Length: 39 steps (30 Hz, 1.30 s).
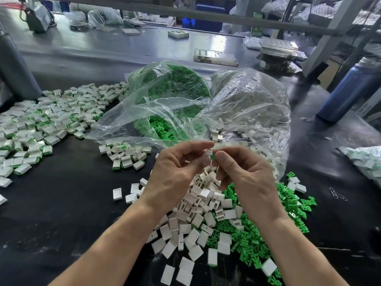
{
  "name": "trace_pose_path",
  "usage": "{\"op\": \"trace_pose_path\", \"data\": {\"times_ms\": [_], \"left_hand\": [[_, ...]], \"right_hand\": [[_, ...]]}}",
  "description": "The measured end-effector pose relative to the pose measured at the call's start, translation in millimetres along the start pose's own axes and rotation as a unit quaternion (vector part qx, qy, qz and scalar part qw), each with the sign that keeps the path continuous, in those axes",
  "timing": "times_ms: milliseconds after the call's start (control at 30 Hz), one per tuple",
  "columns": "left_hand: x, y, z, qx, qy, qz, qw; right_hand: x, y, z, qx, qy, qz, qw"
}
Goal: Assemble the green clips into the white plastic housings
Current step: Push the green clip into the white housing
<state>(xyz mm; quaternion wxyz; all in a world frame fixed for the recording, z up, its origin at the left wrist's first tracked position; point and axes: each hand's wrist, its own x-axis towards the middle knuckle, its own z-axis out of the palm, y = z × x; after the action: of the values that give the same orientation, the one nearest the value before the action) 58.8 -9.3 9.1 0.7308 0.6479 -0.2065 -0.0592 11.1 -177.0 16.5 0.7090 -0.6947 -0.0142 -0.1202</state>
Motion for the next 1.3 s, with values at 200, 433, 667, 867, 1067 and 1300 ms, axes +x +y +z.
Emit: {"op": "trace_pose_path", "data": {"times_ms": [200, 433, 667, 867, 1067, 1300], "left_hand": [[-0.5, -1.2, 1.8, 0.028, 0.008, -0.014, 0.999], [0.4, -4.8, 2.0, 0.055, 0.011, -0.011, 0.998], [-1.0, -1.4, 2.5, 0.035, -0.001, -0.003, 0.999], [-0.8, -1.2, 2.2, 0.017, 0.022, -0.012, 1.000], [-1.9, -0.7, 3.8, 0.015, 0.034, -0.024, 0.999], [-2.5, 1.9, 5.4, 0.026, 0.043, -0.013, 0.999]], "right_hand": [[1.9, 0.3, -1.5, 0.031, 0.043, -0.010, 0.999], [3.5, 1.4, -0.5, 0.007, 0.037, -0.020, 0.999], [3.4, 4.4, -2.8, -0.043, 0.020, -0.030, 0.998], [2.4, 5.9, -6.3, -0.139, 0.006, -0.052, 0.989], [1.9, 5.5, -2.8, -0.120, 0.006, -0.045, 0.992], [3.7, 4.6, -1.7, -0.061, 0.008, -0.030, 0.998]]}}
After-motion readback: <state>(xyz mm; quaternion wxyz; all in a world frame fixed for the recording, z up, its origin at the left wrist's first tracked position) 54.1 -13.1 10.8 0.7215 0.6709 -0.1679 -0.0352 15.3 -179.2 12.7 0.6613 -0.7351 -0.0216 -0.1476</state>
